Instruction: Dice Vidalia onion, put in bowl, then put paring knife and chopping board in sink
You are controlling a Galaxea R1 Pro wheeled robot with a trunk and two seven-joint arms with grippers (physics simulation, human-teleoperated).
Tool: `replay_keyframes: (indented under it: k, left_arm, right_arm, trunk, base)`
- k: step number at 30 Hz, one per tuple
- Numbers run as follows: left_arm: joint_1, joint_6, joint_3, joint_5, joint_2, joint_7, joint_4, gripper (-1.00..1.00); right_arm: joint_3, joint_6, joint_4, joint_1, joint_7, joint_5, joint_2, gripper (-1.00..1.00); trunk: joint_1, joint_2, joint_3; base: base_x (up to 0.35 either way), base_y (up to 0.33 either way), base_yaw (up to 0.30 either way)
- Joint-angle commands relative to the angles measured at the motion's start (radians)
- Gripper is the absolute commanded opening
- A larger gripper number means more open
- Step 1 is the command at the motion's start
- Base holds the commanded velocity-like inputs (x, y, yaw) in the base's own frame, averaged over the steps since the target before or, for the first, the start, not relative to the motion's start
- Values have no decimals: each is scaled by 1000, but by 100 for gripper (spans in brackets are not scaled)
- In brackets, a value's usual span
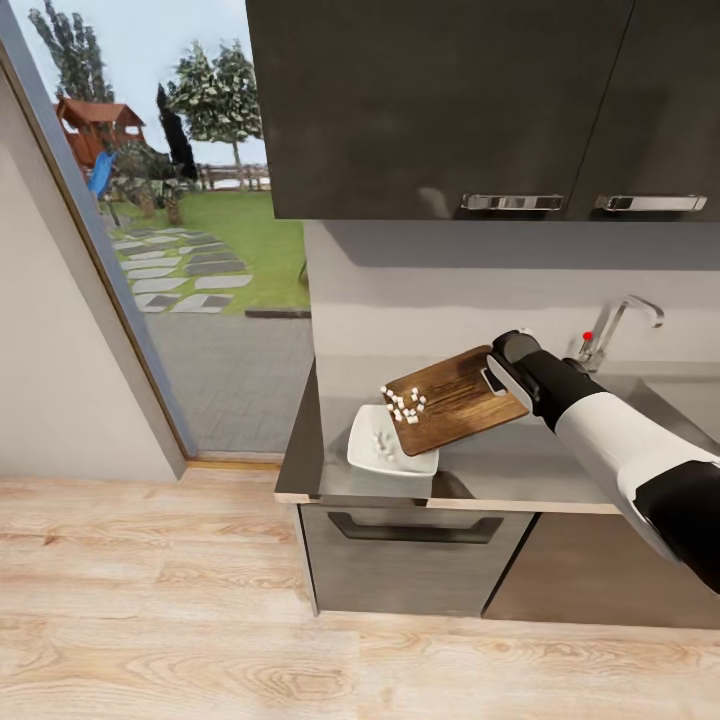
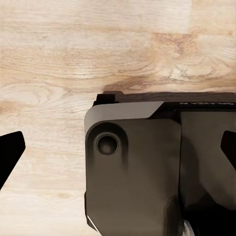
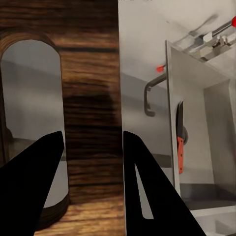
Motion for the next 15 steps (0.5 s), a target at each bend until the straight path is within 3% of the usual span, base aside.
replay_keyframes:
  k: [1,15]
  left_arm:
    - [-2,-8,-9,9,-1,1,5,100]
    - [-2,-8,-9,9,-1,1,5,100]
  right_arm:
    - [8,4,-2,-1,-8,-10,-1,-100]
    - [8,5,-2,-1,-11,-7,15,-100]
  trunk:
    - [1,-2,-2]
    - [1,-2,-2]
  base:
    - [0,0,0]
    - [0,0,0]
